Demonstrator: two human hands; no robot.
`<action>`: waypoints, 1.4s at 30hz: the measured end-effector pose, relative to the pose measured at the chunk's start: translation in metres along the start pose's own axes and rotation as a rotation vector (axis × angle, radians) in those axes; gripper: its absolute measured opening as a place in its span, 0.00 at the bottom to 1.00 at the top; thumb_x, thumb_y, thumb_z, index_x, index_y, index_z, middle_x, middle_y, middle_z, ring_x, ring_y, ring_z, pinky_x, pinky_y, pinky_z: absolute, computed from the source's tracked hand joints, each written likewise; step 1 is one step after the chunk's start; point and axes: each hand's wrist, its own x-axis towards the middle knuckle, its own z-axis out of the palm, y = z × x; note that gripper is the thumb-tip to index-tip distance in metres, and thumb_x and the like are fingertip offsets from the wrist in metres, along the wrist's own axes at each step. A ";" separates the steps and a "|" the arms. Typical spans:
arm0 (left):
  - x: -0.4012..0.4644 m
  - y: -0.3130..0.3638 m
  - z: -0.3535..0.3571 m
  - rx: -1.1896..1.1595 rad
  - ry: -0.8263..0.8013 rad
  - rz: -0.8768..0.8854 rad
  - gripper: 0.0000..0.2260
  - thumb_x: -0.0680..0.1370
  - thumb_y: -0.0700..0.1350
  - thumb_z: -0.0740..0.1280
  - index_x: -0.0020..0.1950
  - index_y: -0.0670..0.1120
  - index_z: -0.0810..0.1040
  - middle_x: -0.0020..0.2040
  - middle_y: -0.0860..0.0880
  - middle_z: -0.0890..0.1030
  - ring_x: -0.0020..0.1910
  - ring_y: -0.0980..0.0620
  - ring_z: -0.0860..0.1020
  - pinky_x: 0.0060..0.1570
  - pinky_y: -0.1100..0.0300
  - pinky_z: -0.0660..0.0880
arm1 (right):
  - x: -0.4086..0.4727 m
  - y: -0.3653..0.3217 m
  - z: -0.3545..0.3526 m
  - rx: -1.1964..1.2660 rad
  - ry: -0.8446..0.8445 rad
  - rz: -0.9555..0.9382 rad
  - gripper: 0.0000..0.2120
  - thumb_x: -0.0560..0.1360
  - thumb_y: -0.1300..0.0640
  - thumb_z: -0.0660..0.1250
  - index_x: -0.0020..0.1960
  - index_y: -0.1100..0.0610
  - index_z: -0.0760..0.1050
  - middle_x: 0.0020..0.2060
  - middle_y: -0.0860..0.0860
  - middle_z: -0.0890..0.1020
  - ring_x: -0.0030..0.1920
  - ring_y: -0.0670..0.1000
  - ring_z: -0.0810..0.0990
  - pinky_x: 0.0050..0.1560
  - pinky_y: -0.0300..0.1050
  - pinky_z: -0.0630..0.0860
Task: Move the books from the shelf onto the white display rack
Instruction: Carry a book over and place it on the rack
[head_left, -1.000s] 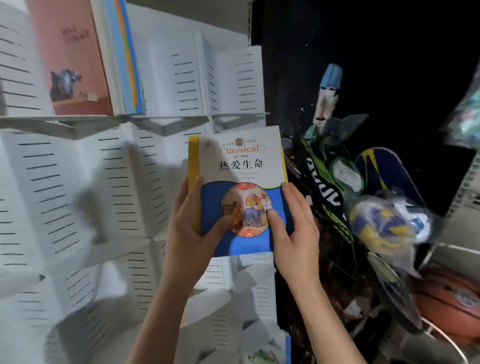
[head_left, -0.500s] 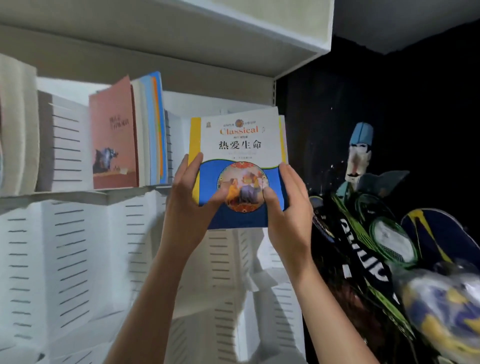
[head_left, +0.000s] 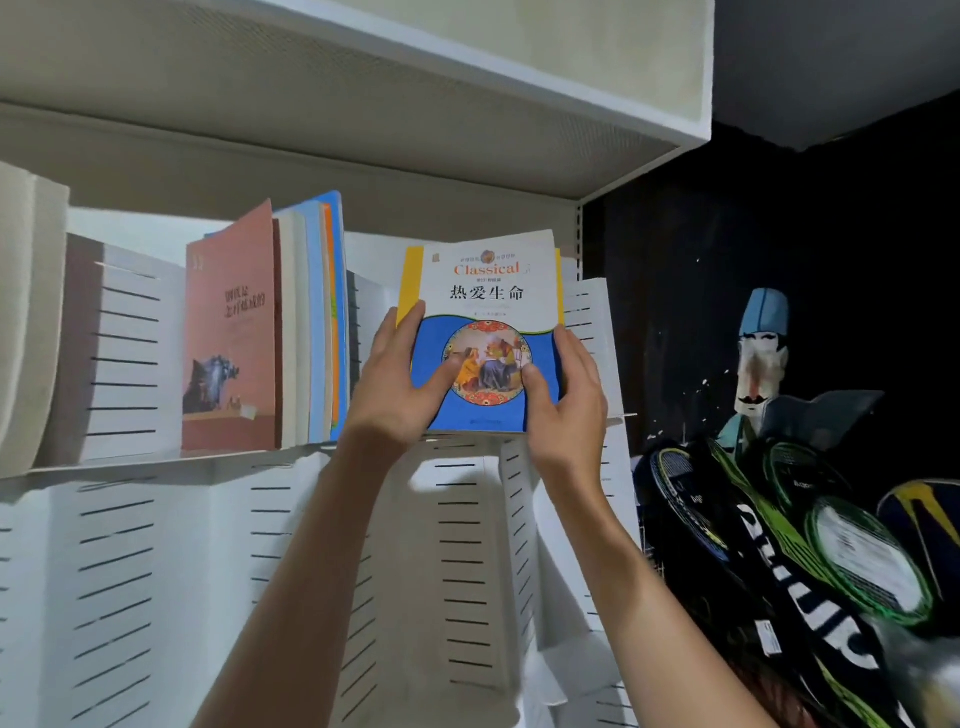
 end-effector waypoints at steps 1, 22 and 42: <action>0.003 -0.002 0.002 0.006 -0.014 -0.014 0.33 0.80 0.56 0.66 0.81 0.55 0.56 0.81 0.51 0.54 0.79 0.52 0.56 0.76 0.52 0.58 | 0.002 0.005 0.004 -0.016 -0.002 0.003 0.25 0.81 0.53 0.64 0.77 0.50 0.63 0.75 0.47 0.66 0.75 0.45 0.62 0.74 0.50 0.63; 0.001 -0.017 0.019 0.552 -0.146 0.313 0.20 0.85 0.45 0.54 0.65 0.31 0.75 0.51 0.33 0.82 0.54 0.27 0.80 0.36 0.43 0.82 | 0.007 0.023 0.035 -0.371 -0.019 -0.204 0.27 0.82 0.52 0.61 0.78 0.49 0.59 0.78 0.46 0.60 0.68 0.51 0.65 0.58 0.44 0.68; 0.010 0.002 0.008 0.287 -0.311 -0.114 0.20 0.87 0.45 0.47 0.79 0.47 0.57 0.75 0.43 0.67 0.72 0.42 0.67 0.70 0.44 0.64 | 0.008 0.033 0.043 -0.305 -0.211 -0.189 0.35 0.81 0.53 0.64 0.80 0.47 0.49 0.81 0.50 0.49 0.78 0.51 0.54 0.70 0.39 0.55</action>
